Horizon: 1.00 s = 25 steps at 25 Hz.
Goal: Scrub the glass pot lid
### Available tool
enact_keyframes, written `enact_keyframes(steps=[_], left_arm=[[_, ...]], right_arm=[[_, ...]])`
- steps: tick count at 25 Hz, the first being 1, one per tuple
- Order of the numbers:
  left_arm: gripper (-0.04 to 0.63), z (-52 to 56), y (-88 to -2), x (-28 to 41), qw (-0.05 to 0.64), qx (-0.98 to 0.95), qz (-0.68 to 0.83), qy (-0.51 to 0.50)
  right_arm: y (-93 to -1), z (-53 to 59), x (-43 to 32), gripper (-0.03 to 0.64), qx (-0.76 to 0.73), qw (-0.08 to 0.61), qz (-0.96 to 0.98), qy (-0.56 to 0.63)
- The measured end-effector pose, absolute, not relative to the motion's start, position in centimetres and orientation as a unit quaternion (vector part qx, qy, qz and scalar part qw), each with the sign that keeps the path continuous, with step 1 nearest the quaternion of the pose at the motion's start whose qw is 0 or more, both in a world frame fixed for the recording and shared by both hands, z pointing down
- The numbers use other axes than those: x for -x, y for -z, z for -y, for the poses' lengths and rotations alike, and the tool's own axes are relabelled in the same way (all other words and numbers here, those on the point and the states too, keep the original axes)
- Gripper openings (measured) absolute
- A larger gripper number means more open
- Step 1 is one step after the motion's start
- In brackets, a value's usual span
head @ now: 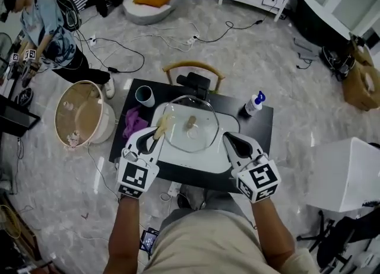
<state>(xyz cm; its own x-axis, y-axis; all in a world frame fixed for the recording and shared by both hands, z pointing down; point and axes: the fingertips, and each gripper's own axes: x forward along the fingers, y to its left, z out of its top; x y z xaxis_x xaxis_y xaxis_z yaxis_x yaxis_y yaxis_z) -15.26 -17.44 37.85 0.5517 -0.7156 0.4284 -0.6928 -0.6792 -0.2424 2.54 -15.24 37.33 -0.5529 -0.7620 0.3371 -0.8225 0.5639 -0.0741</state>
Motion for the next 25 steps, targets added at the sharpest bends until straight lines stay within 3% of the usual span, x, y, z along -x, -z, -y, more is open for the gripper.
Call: enact_keyframes(steps=[10, 25], left_arm=[[0.04, 8.9, -29.1, 18.4, 0.055, 0.885, -0.423, 0.187], [0.04, 2.4, -28.2, 20.5, 0.051, 0.891, -0.42, 0.164]], right_arm=[[-31.4, 10.4, -1.2, 0.023, -0.464, 0.129, 0.875, -0.05], [-28.1, 4.8, 0.4, 0.023, -0.469, 0.132, 0.873, -0.019]])
